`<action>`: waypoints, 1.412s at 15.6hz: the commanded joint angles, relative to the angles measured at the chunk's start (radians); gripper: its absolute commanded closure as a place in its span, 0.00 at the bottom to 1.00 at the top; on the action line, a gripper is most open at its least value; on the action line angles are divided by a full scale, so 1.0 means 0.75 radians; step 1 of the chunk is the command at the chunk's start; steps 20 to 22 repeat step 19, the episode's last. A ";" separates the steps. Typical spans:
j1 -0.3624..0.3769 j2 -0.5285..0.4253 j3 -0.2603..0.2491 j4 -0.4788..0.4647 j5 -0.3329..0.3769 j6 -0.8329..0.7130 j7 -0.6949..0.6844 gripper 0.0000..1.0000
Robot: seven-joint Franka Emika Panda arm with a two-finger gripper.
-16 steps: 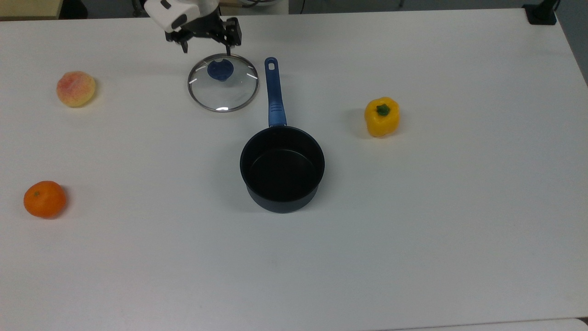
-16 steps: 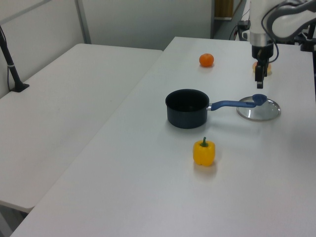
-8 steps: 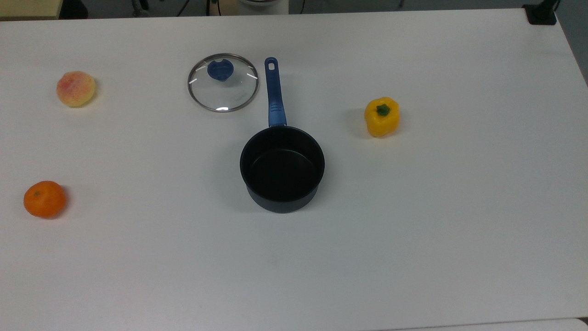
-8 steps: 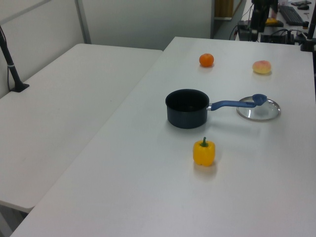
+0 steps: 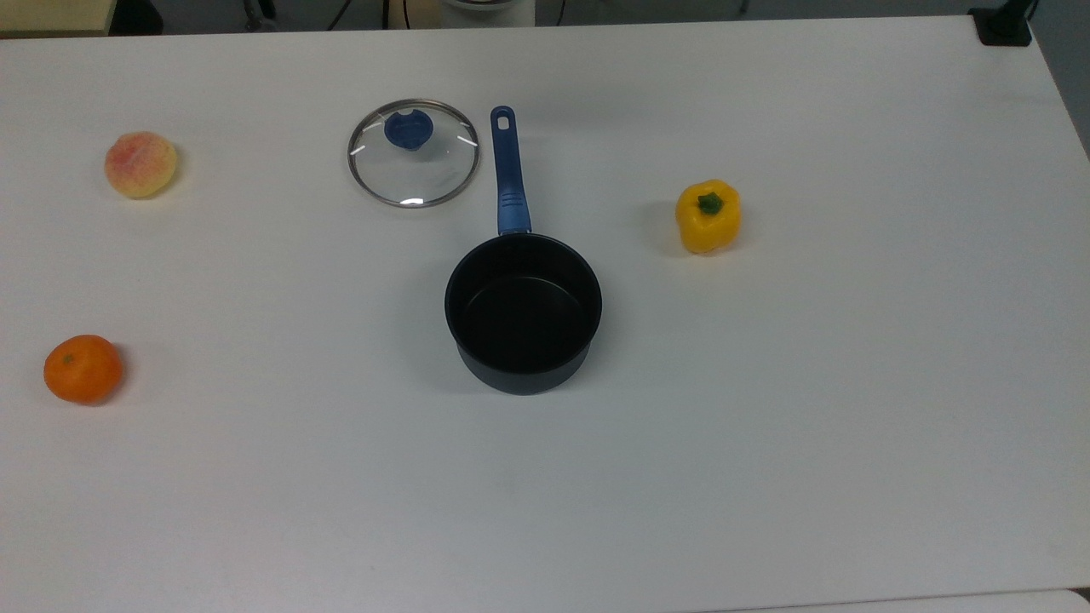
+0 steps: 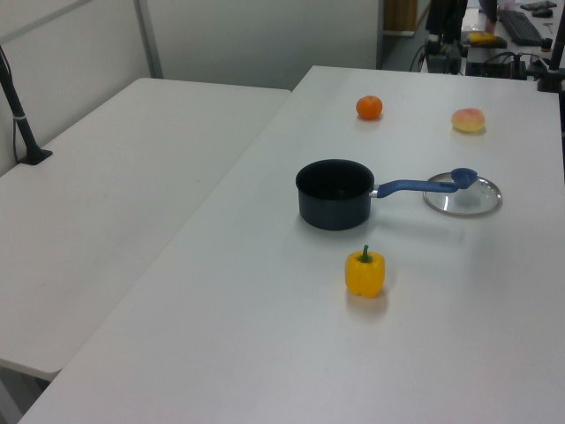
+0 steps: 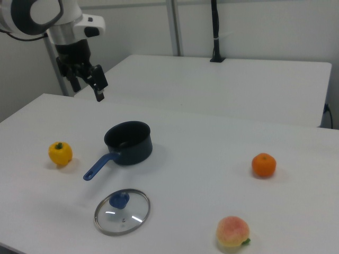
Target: Open lid
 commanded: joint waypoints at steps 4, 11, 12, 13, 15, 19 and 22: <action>-0.037 0.031 0.081 0.010 -0.003 0.018 -0.074 0.00; -0.033 0.031 0.044 -0.013 -0.033 0.073 -0.307 0.00; -0.033 0.029 0.032 -0.013 -0.033 0.073 -0.310 0.00; -0.031 0.029 0.026 -0.013 -0.033 0.073 -0.312 0.00; -0.029 0.027 0.026 -0.013 -0.035 0.071 -0.314 0.00; -0.029 0.025 0.026 -0.013 -0.035 0.071 -0.307 0.00; -0.029 0.025 0.026 -0.013 -0.035 0.071 -0.307 0.00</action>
